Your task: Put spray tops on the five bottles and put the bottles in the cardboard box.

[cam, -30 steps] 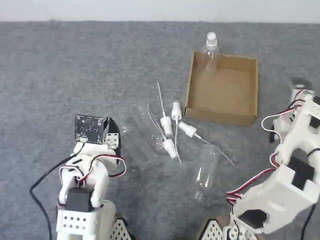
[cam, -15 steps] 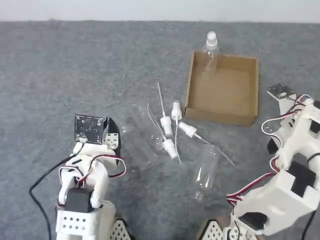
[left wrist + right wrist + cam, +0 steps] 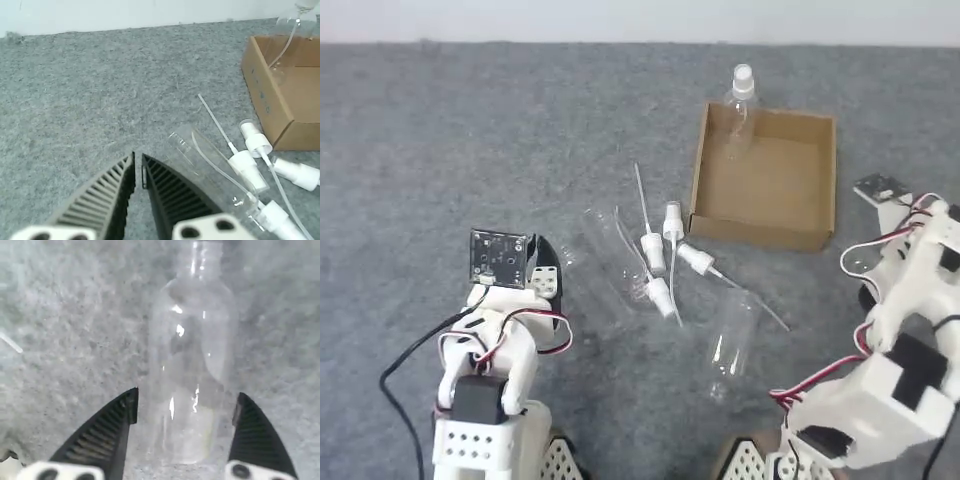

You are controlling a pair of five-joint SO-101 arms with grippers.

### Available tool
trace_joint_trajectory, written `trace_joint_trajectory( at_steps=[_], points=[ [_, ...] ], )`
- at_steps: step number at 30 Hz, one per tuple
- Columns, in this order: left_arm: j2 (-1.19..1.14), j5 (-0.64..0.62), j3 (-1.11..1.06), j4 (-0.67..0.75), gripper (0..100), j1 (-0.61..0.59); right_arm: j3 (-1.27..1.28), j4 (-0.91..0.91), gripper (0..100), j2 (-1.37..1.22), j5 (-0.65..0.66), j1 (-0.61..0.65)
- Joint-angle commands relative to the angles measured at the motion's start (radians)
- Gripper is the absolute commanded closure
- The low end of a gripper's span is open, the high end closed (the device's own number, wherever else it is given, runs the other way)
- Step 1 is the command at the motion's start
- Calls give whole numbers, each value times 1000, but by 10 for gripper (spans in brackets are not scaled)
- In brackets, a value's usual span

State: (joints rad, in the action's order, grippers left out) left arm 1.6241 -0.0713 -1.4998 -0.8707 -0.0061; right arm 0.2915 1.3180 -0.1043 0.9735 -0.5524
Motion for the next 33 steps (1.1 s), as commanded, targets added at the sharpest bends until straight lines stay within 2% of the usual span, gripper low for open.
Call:
trace_joint_trajectory(
  at_steps=[1, 8, 15, 19, 28, 33],
  points=[
    [20, -9, 4, 6, 988, 3, -17, 5, 733, 93, -48, 13],
    [20, -9, 4, 6, 988, 3, -161, 35, 723, 87, -101, 110],
    [20, -9, 4, 6, 988, 2, -192, 27, 727, 64, -130, 194],
    [20, -9, 4, 6, 988, 2, -212, -35, 727, -28, -152, 193],
    [20, -9, 4, 6, 988, 2, -311, -8, 729, -213, -110, 139],
    [20, -9, 4, 6, 988, 3, -311, -10, 814, -246, -106, 137]
  ],
)
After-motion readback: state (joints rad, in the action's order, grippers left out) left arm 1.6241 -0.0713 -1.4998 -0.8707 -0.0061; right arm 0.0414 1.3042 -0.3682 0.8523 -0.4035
